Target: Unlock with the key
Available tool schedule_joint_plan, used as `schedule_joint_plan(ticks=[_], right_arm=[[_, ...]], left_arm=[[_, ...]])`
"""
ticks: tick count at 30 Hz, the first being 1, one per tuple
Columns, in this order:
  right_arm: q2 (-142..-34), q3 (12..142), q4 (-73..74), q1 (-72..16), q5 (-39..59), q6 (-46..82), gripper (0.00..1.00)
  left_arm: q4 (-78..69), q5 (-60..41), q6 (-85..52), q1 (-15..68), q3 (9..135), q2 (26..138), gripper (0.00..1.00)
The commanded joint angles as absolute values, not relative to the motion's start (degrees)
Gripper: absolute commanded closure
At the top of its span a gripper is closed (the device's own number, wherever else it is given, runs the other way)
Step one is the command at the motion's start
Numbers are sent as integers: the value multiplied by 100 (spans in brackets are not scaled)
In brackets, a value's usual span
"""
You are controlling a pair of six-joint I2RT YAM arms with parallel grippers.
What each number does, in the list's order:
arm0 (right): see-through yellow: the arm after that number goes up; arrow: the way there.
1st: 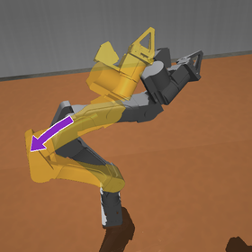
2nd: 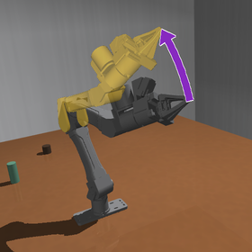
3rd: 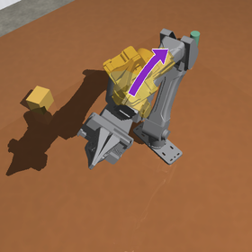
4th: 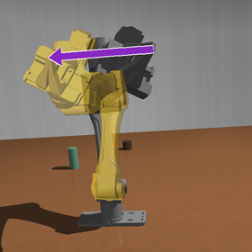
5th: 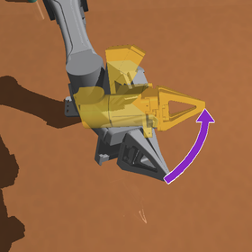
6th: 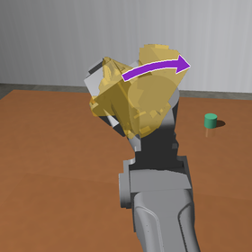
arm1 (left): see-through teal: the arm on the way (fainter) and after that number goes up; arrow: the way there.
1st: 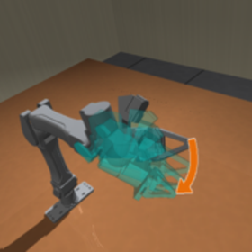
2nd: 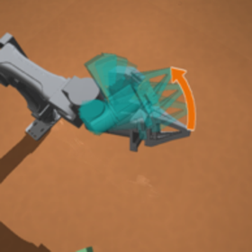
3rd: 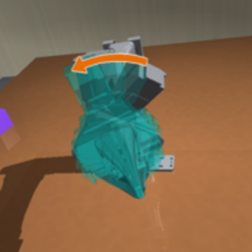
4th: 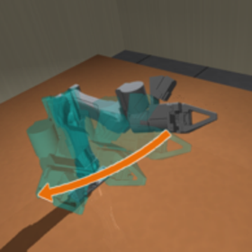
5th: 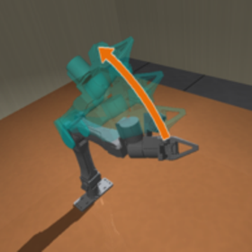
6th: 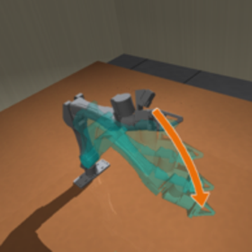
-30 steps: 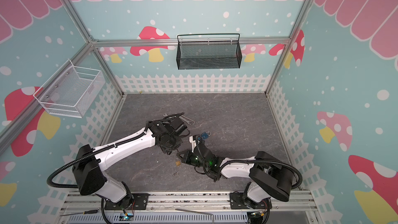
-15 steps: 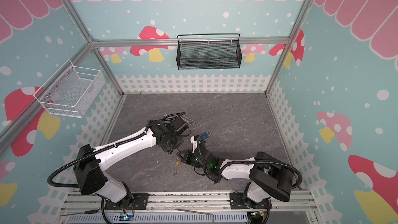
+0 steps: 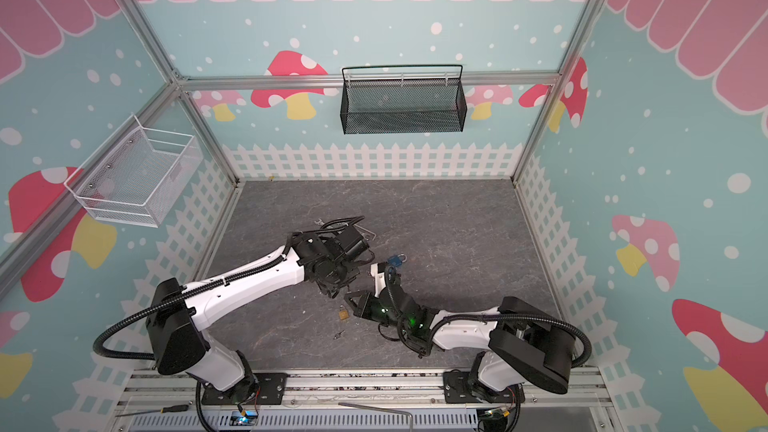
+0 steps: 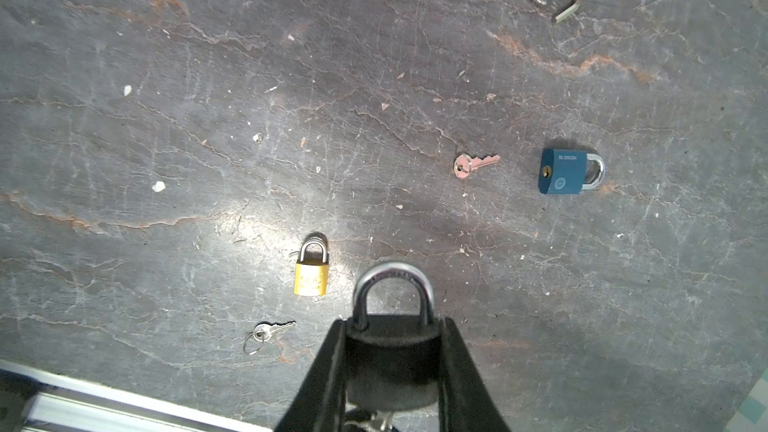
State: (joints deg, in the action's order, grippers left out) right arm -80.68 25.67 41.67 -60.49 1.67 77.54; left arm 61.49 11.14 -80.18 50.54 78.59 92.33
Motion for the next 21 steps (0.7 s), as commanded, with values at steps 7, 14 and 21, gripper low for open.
schedule_joint_plan(ticks=[7, 14, 21], right_arm=[[-7868, 2572, 5014, -6047, 252, 7946, 100], [-7571, 2263, 4949, -6004, 393, 7802, 100], [-7790, 2444, 5203, -5904, 766, 7704, 100]], left_arm=[[6623, 782, -7618, 5210, 8191, 9351, 100], [6633, 867, -7262, 5150, 8133, 9343, 100], [6641, 930, -7154, 5202, 8242, 9273, 100]])
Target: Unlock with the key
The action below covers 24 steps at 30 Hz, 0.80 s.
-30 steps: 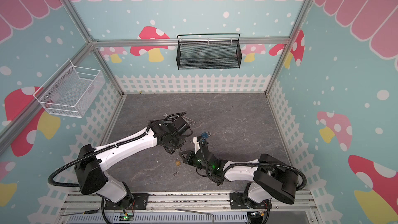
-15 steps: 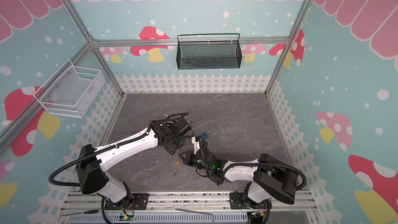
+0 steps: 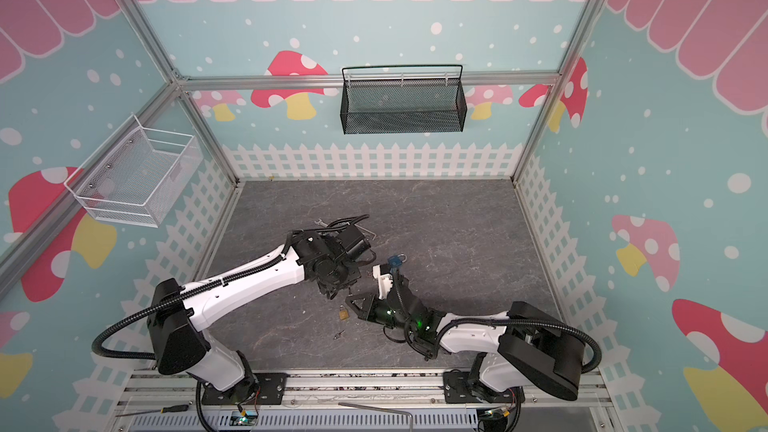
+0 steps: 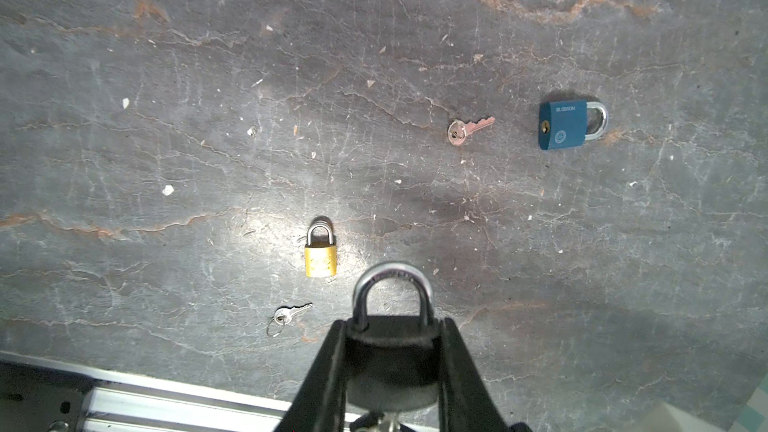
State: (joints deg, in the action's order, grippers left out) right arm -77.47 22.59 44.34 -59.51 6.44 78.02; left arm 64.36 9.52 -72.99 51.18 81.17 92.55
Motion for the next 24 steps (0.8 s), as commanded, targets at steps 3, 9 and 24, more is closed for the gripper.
schedule_joint_plan(ticks=[3, 9, 24], right_arm=[[-7821, 2524, 5244, -5852, 807, 7609, 100], [-7689, 2589, 5211, -5647, 898, 7403, 100], [-7339, 2600, 5145, -5498, 641, 7236, 100]], left_arm=[[6671, 824, -7001, 5262, 8334, 9337, 100], [6882, 836, -6776, 5438, 8284, 9431, 100], [6981, 282, -6525, 5557, 8213, 9384, 100]])
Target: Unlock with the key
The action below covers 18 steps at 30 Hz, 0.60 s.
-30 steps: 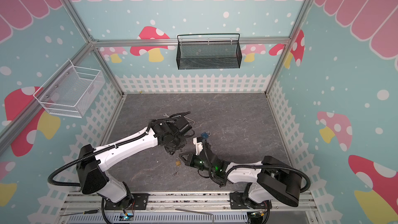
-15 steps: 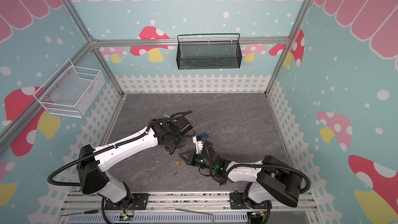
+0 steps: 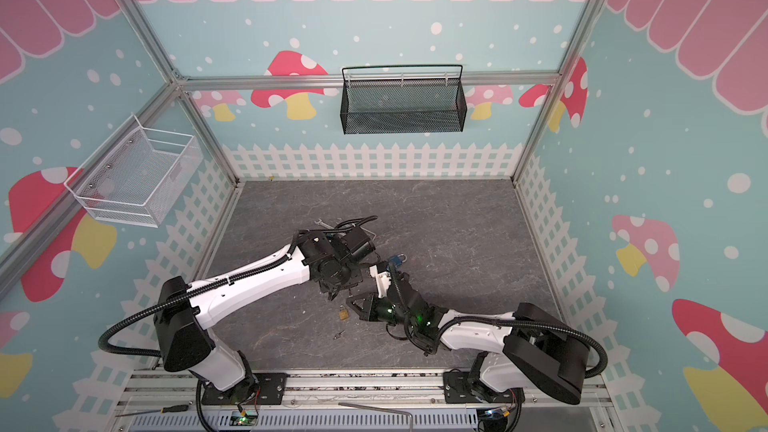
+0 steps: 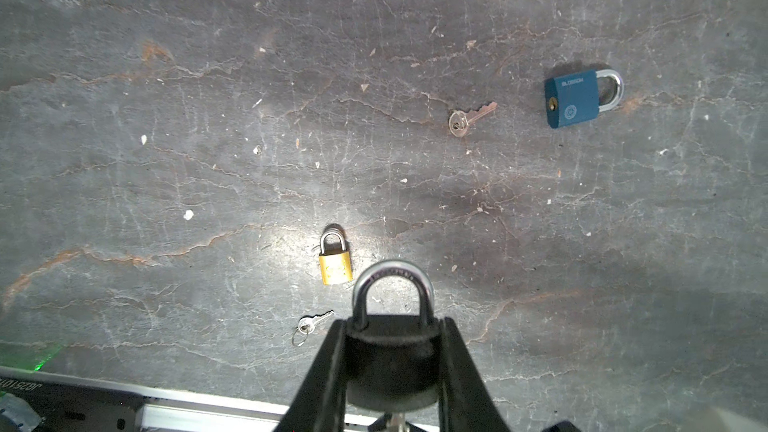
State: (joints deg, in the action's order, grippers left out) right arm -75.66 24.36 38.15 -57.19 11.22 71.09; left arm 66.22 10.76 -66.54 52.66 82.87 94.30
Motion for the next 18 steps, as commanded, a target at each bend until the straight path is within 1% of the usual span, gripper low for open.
schedule_joint_plan(ticks=[1, 5, 9, 18], right_arm=[[-7348, 2527, 5343, -5469, 730, 7365, 100], [-7358, 2654, 5267, -5492, 1054, 7295, 100], [-7462, 2444, 5342, -5544, 1263, 7462, 100], [-7851, 2263, 5652, -5918, 1323, 7881, 100]], left_arm=[[6983, 374, -6558, 5539, 8155, 9325, 100], [6960, 525, -6506, 5433, 8205, 9321, 100], [7016, 806, -6354, 5205, 8382, 9387, 100], [7023, 942, -6467, 4883, 8680, 9413, 100]])
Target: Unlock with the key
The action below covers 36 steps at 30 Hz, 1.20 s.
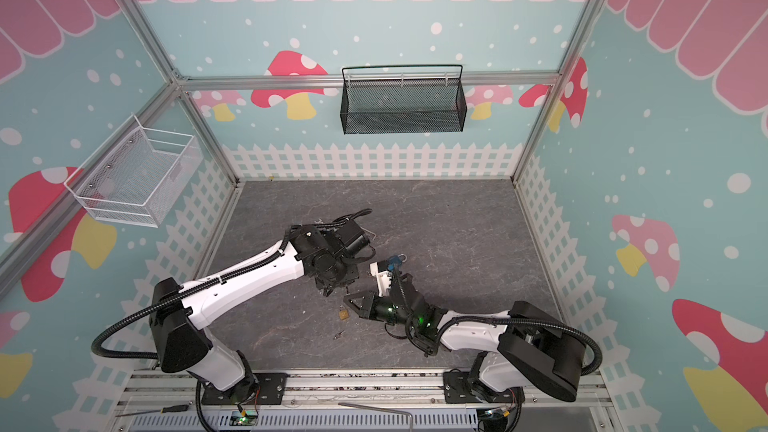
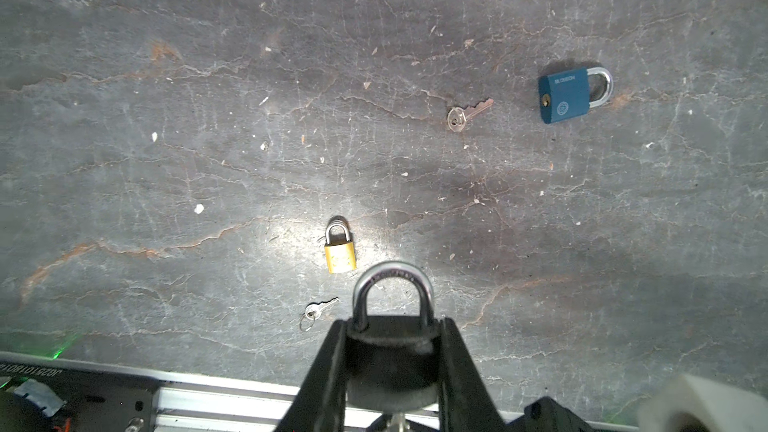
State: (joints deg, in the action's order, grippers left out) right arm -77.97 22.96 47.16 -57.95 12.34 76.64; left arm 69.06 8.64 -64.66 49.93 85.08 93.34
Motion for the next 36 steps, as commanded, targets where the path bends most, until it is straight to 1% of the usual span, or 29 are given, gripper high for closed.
schedule_joint_plan(ticks=[1, 5, 14, 24, 36], right_arm=[[-7870, 2227, 5689, -5920, 1328, 7975, 100], [-7909, 2197, 5720, -5930, 1375, 8155, 100], [-7841, 2245, 5094, -6008, 1408, 8237, 100], [-7847, 2368, 5067, -5747, 1245, 8320, 100], [-8102, 2672, 4977, -5739, 1266, 8306, 100]], left_arm=[[7023, 972, -6490, 4862, 8688, 9395, 100], [7038, 1116, -6499, 4821, 8695, 9344, 100], [7127, 1501, -6398, 4790, 8835, 9389, 100], [7057, 1073, -6361, 4814, 8732, 9317, 100], [7039, 1076, -6420, 4852, 8674, 9247, 100]])
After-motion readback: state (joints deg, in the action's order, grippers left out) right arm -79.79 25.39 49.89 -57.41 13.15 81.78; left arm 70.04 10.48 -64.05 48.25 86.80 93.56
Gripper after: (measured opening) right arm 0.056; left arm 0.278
